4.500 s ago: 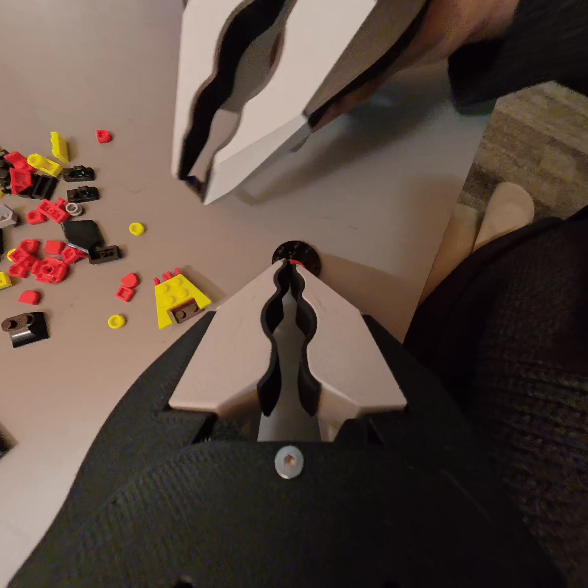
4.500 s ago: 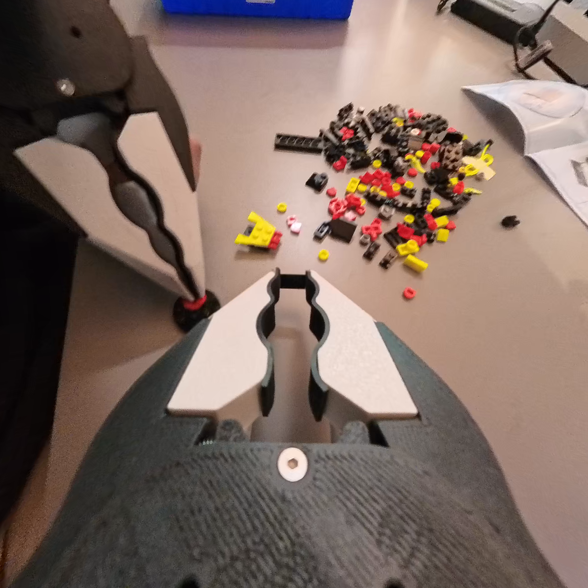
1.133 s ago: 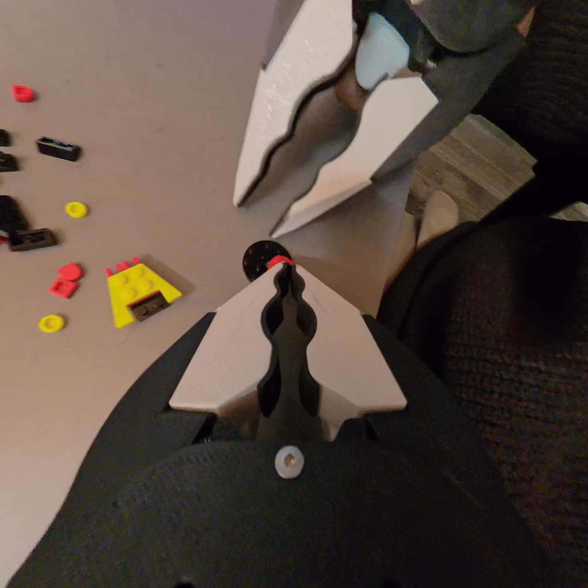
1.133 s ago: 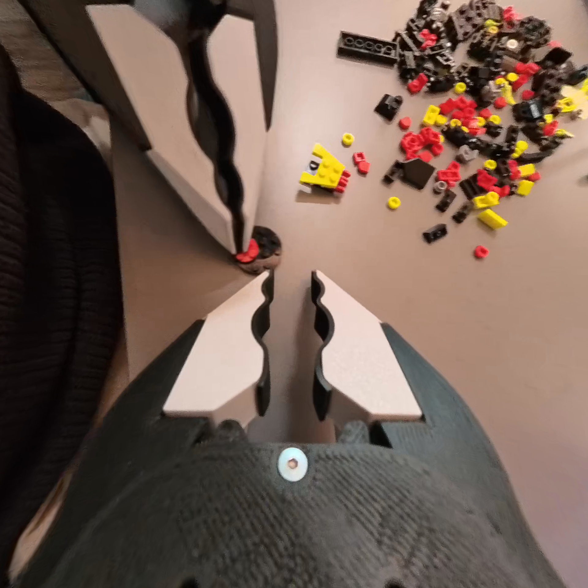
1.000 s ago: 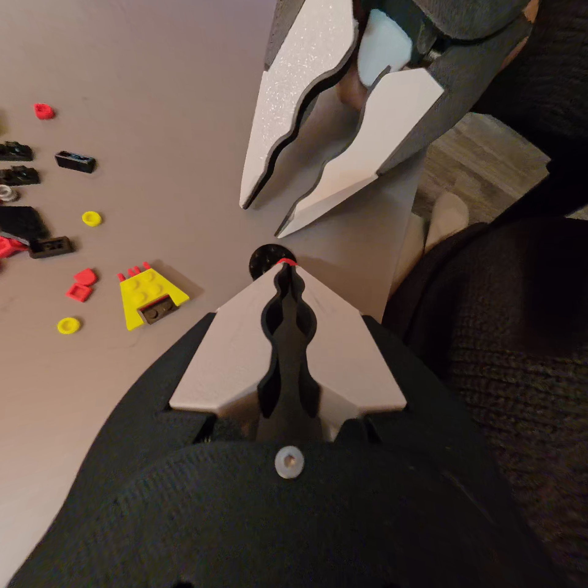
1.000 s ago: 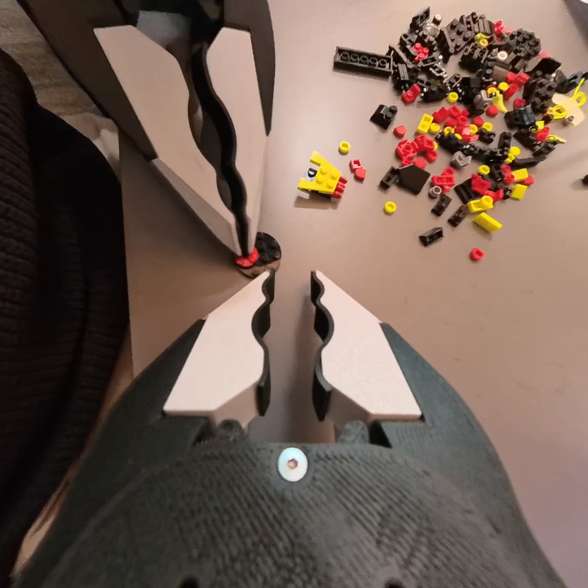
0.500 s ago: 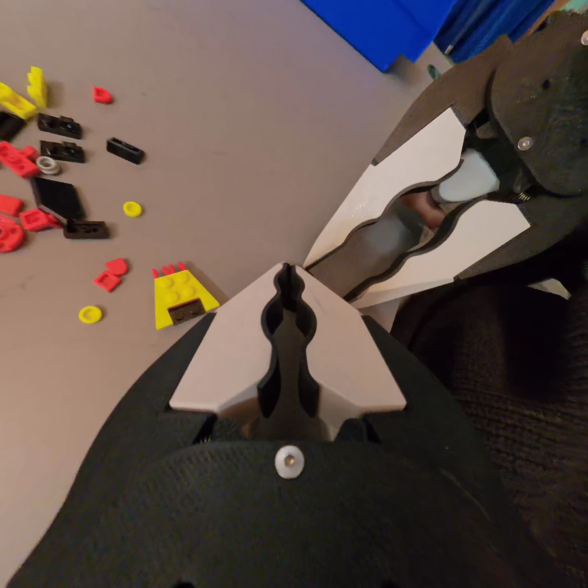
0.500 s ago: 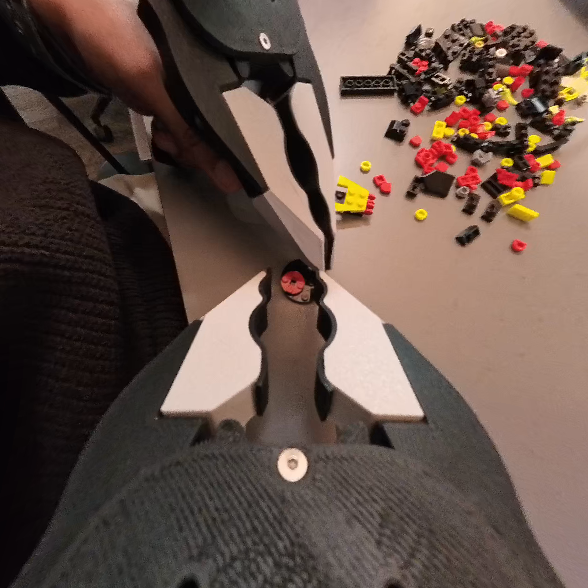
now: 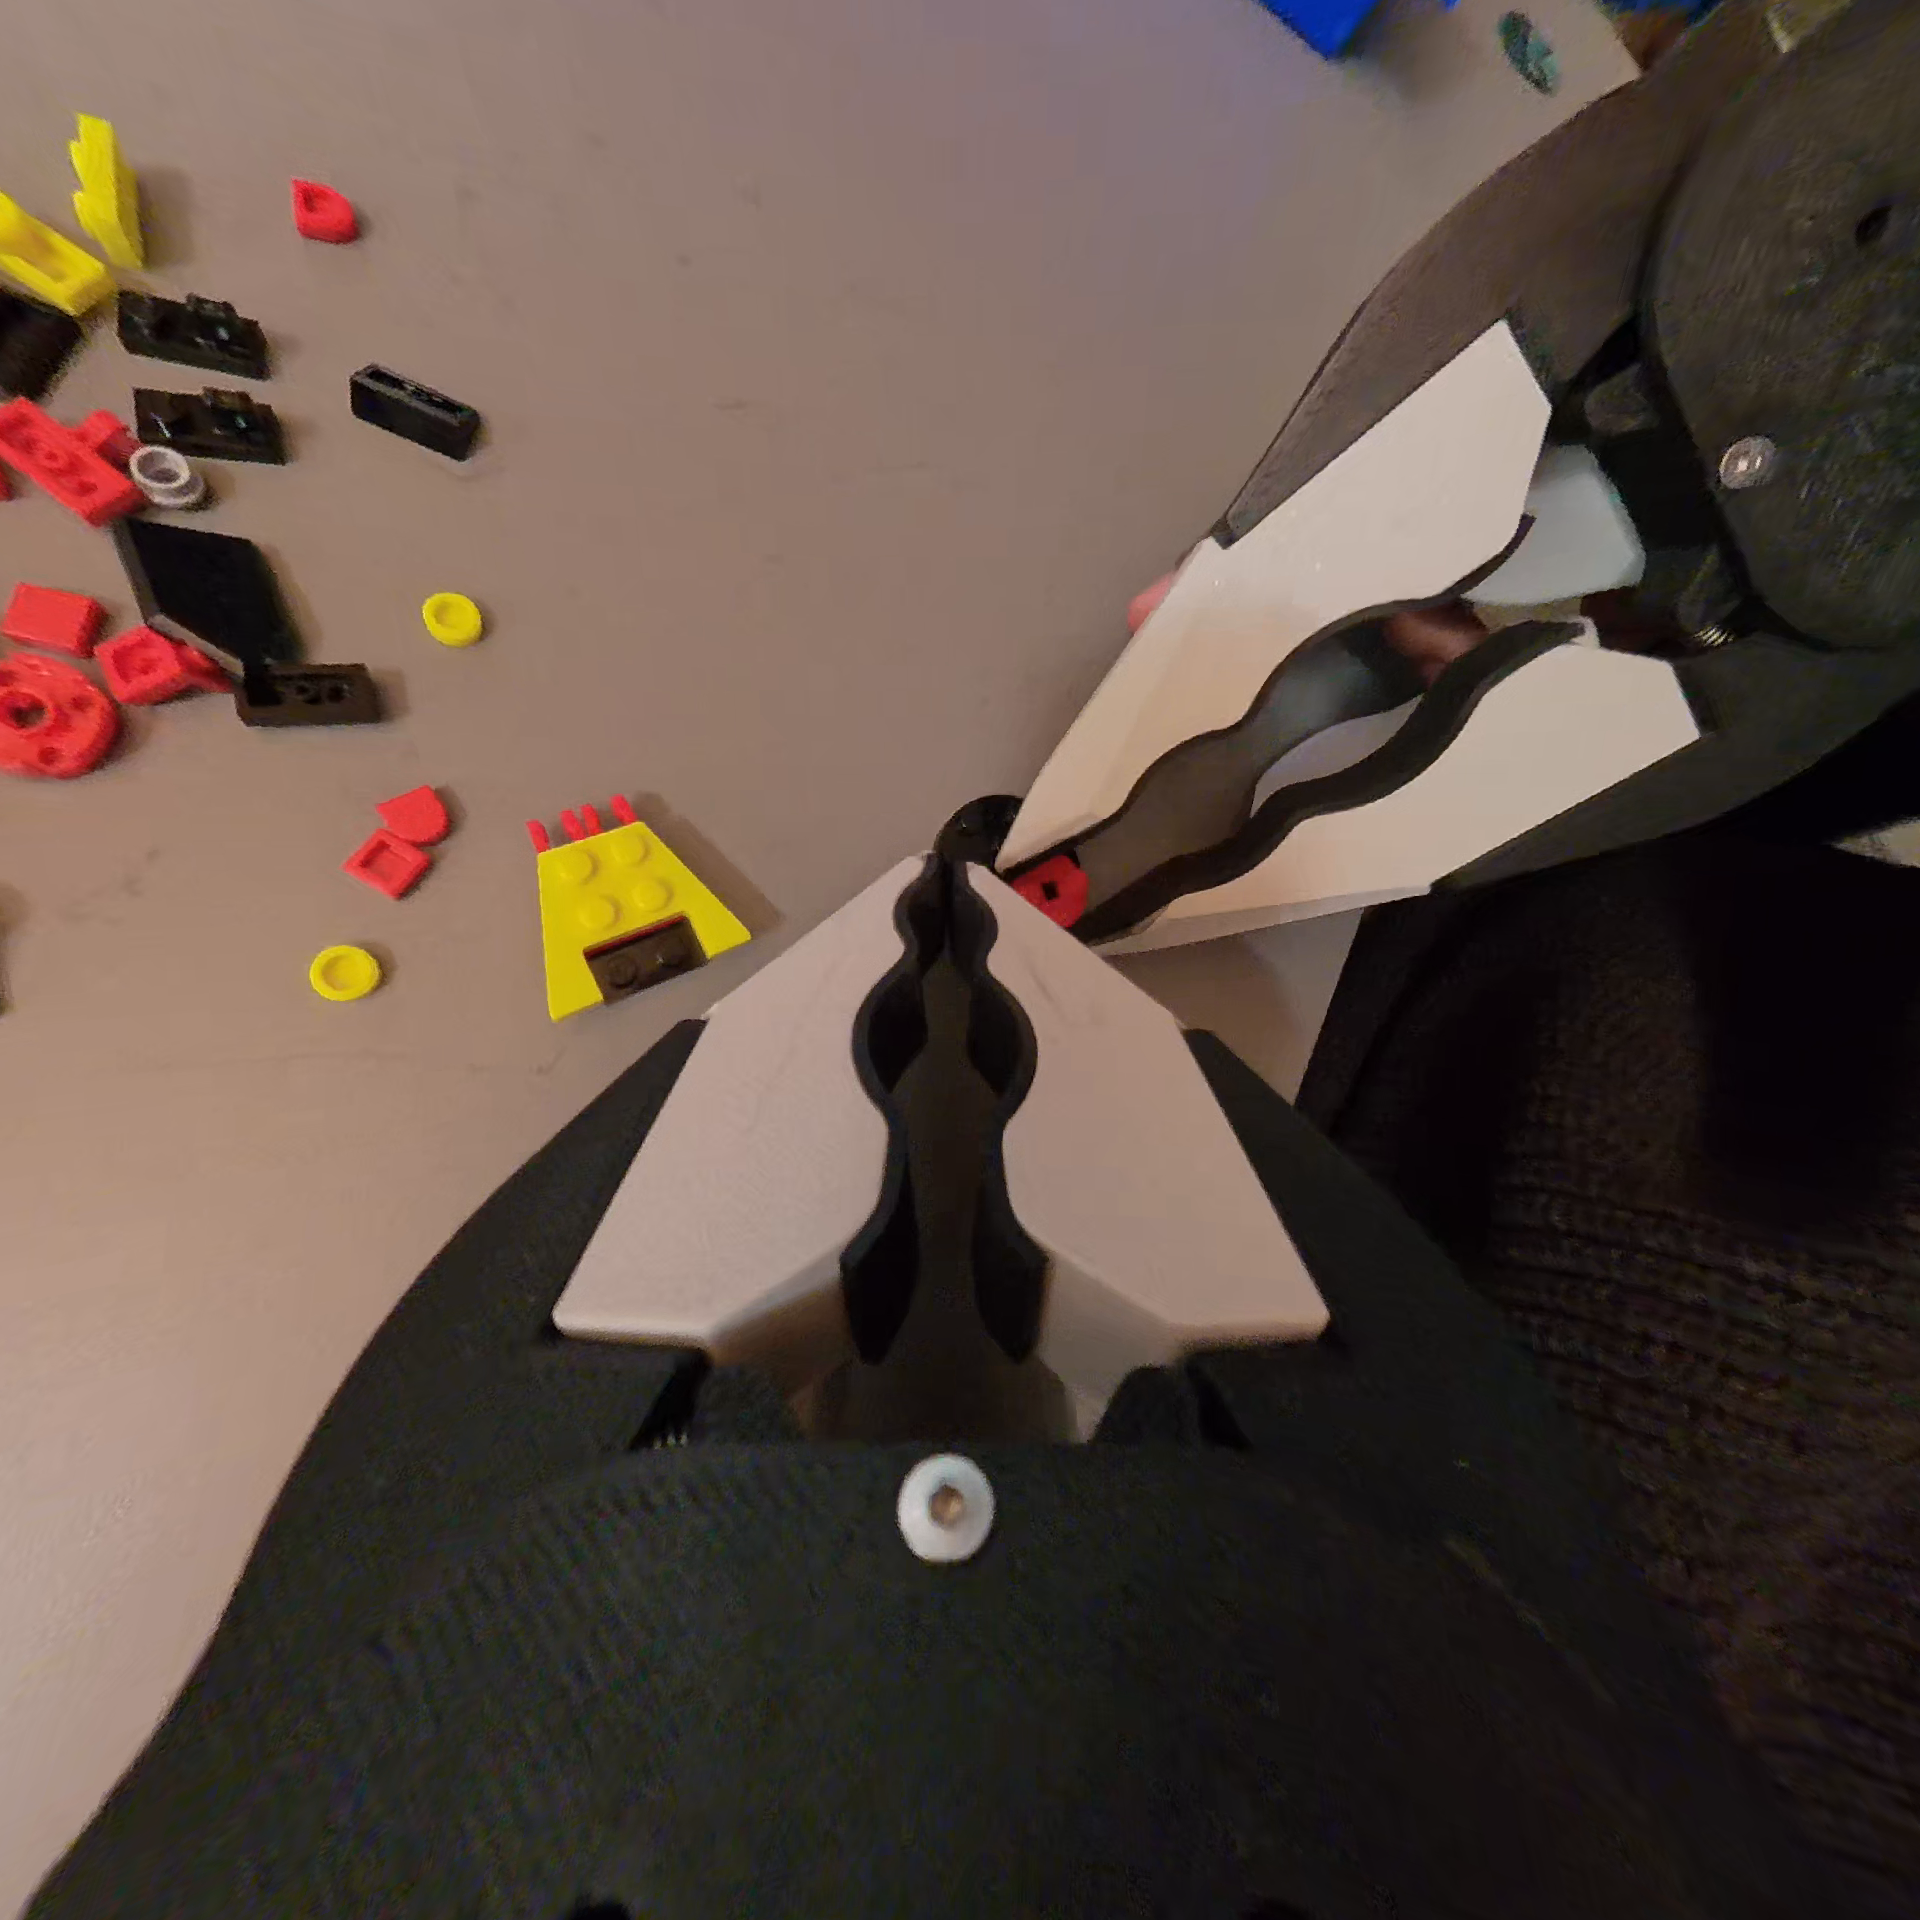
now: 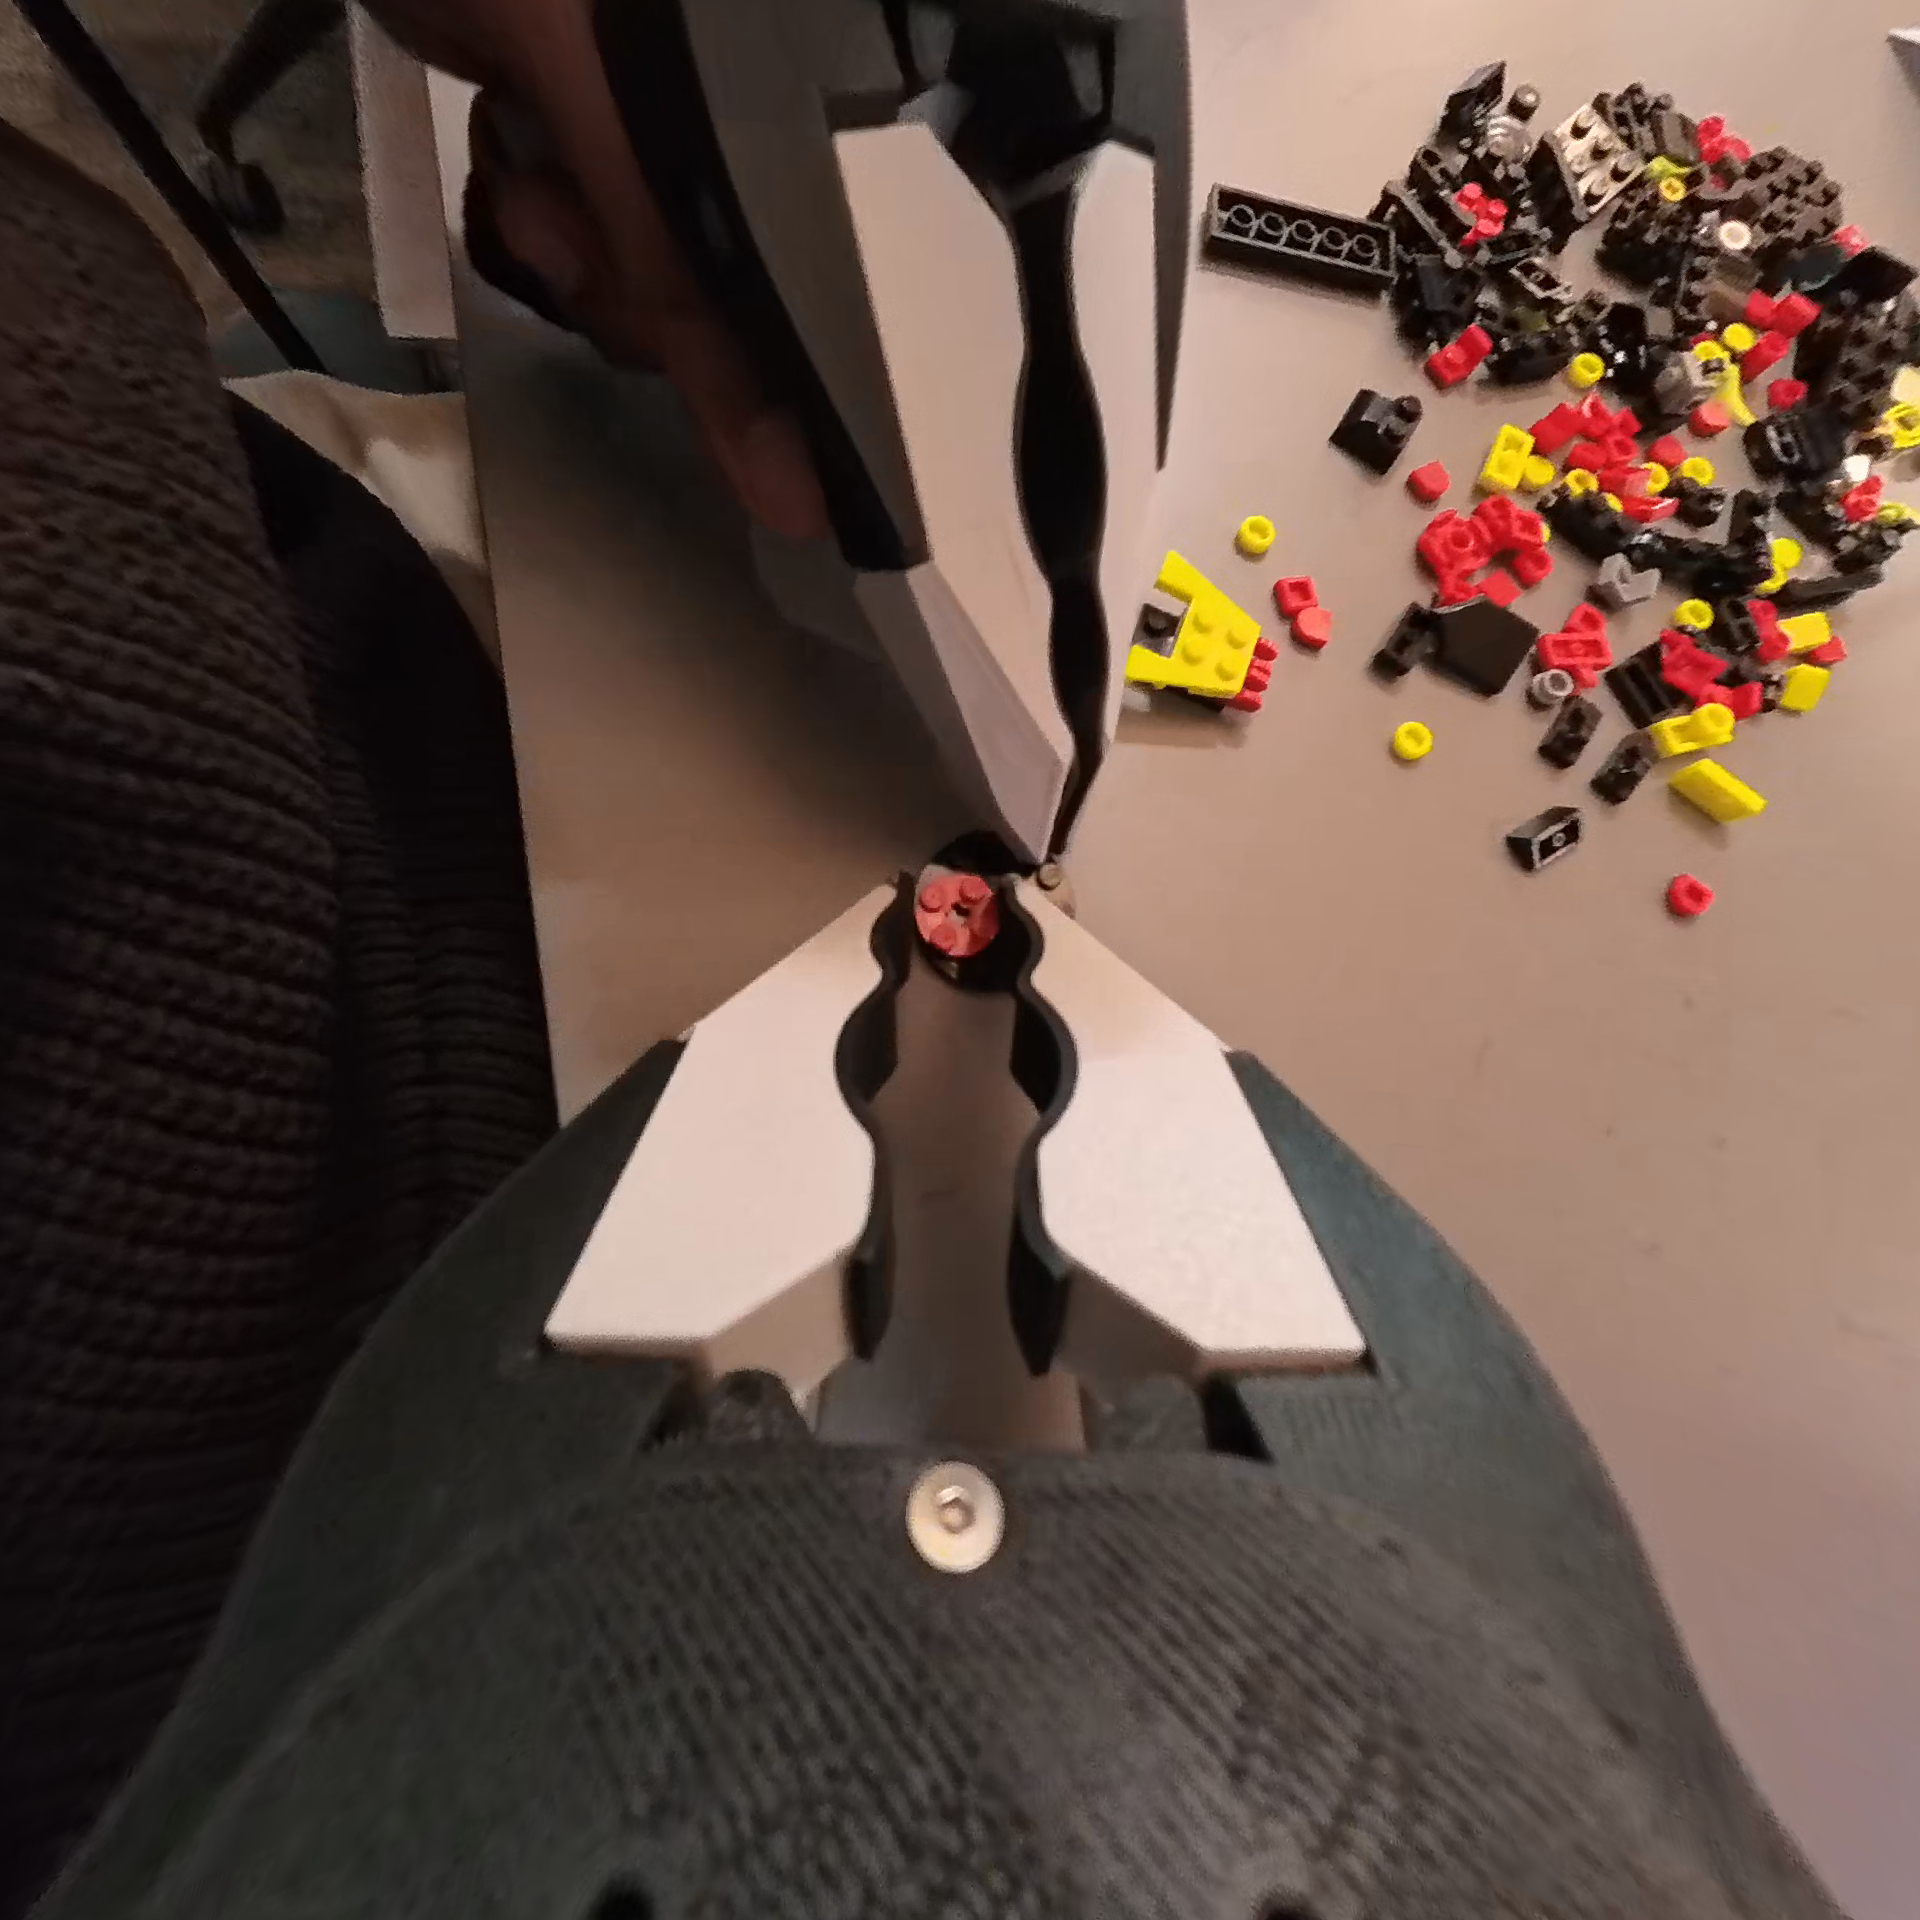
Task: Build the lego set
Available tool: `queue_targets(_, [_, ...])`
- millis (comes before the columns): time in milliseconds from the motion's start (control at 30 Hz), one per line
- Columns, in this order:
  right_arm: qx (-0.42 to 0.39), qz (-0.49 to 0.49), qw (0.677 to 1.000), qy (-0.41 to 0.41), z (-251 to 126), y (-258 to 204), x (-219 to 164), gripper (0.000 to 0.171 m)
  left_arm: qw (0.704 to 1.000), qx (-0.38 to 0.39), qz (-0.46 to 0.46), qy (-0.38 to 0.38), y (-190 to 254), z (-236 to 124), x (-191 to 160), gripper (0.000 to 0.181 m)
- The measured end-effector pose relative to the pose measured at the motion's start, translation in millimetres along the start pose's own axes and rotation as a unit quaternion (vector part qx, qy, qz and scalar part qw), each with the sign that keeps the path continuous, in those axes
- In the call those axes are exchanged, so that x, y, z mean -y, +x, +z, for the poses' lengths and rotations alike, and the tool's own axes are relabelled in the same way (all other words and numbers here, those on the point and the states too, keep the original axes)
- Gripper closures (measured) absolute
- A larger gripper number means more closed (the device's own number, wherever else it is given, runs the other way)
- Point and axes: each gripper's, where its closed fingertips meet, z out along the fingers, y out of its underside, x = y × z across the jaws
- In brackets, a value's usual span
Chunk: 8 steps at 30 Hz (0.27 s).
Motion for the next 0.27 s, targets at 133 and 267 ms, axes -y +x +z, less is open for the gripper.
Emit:
queue_targets(133, [0.004, 0.008, 1.000, -0.004, 0.0, 0.0, -0.4, 0.157, 0.999, 0.021, 0.037, -0.001, 1.0, 0.4, -0.2, 0.181])
queue_targets(267, [0.020, 0.028, 0.999, 0.010, -0.1, 0.3, 0.2, 0.157, 0.999, -0.029, -0.010, 0.028, 8.8, -5.8, 8.7, 0.181])
